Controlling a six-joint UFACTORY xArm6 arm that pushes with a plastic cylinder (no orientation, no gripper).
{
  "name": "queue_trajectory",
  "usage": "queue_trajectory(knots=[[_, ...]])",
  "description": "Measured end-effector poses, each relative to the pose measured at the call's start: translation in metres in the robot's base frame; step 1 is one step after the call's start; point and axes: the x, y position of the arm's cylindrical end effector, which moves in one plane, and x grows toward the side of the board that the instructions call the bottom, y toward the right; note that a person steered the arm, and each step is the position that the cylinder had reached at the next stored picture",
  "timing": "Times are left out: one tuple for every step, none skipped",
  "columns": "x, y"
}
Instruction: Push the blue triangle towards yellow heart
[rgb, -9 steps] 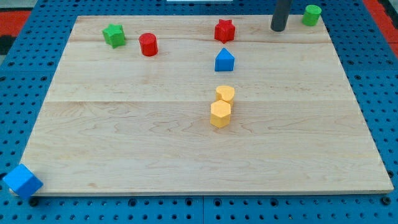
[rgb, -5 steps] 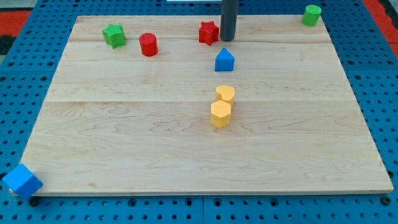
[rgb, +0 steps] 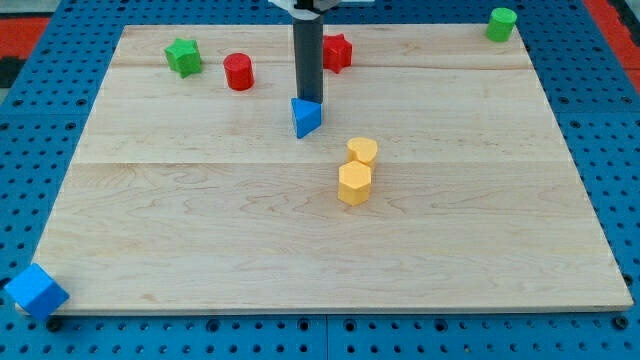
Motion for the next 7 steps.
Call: queue_trajectory(knots=[[-0.002, -0.007], [0.026, -0.027], [0.066, -0.033], [0.106, -0.033], [0.109, -0.023], [0.104, -0.009], [0.099, 0.001]])
